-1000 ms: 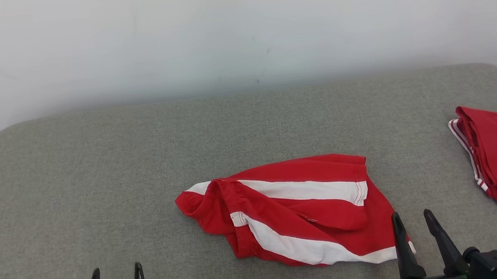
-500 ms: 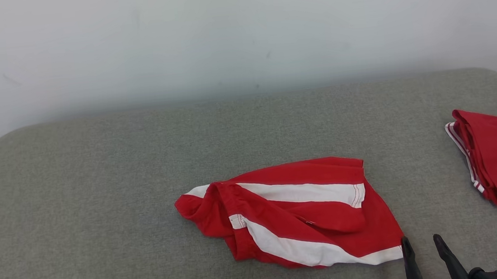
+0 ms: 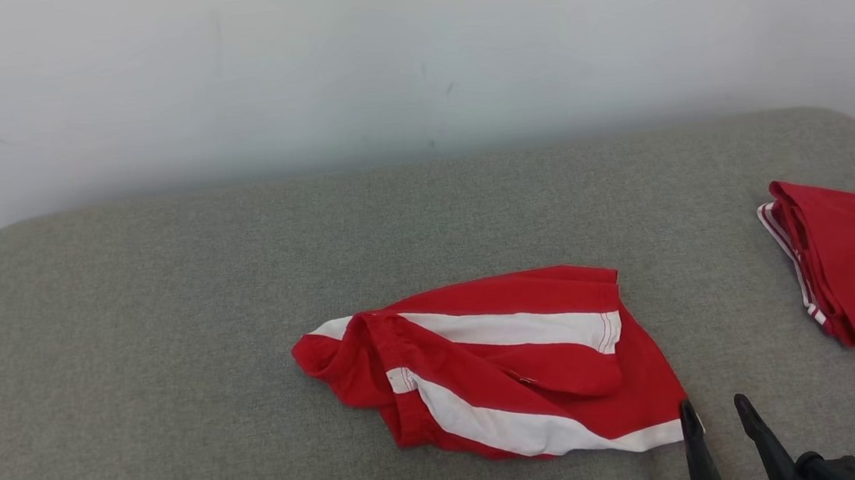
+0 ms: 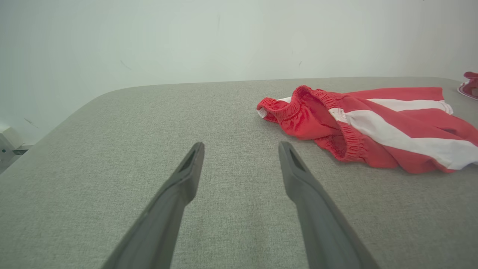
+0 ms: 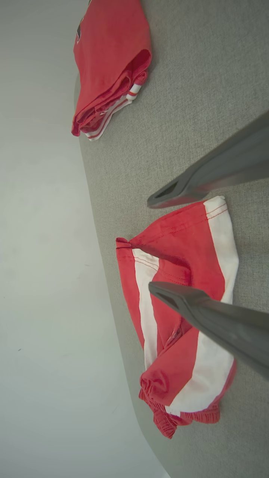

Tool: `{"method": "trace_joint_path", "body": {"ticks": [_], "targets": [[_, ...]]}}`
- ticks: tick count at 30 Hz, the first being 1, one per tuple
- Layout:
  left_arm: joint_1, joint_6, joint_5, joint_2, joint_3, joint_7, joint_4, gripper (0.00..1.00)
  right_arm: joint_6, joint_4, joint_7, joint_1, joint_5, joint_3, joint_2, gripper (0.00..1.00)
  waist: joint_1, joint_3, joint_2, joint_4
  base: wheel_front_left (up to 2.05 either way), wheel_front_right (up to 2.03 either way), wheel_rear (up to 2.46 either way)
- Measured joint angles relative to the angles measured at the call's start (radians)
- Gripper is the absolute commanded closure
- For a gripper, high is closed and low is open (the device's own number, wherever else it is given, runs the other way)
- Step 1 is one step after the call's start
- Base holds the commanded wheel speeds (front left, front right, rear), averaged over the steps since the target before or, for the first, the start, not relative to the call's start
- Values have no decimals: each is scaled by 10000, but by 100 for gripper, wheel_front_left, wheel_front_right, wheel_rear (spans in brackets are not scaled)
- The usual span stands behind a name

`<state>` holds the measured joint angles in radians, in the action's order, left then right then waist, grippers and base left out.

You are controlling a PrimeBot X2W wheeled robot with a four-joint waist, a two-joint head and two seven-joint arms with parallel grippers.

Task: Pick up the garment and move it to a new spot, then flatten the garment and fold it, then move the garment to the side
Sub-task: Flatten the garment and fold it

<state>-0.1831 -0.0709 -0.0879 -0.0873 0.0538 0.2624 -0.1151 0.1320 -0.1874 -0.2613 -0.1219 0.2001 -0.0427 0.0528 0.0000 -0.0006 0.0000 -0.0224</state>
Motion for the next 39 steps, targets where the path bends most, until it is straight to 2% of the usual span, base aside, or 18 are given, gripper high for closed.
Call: {"method": "trace_joint_path", "body": {"ticks": [25, 32, 36, 39], "targets": [[85, -261, 284, 199, -29, 2, -90, 0, 0, -136, -2, 105, 2, 23, -10, 0, -1, 136, 0, -72, 0, 0, 0], [804, -454, 86, 219, 602, 0, -600, 0, 0, -644, 612, 381, 19, 272, 59, 0, 0, 171, 0, -200, 0, 0, 0], [1721, -539, -144, 92, 1354, -36, -1605, 0, 0, -826, 1074, 561, 19, 336, 182, 0, 0, 231, 0, -271, 0, 0, 0], [2603, -585, -221, 2, 1858, -449, -2429, 0, 0, -863, 1342, 784, 4, 500, 276, 0, 0, 325, 0, -331, 0, 0, 0]]}}
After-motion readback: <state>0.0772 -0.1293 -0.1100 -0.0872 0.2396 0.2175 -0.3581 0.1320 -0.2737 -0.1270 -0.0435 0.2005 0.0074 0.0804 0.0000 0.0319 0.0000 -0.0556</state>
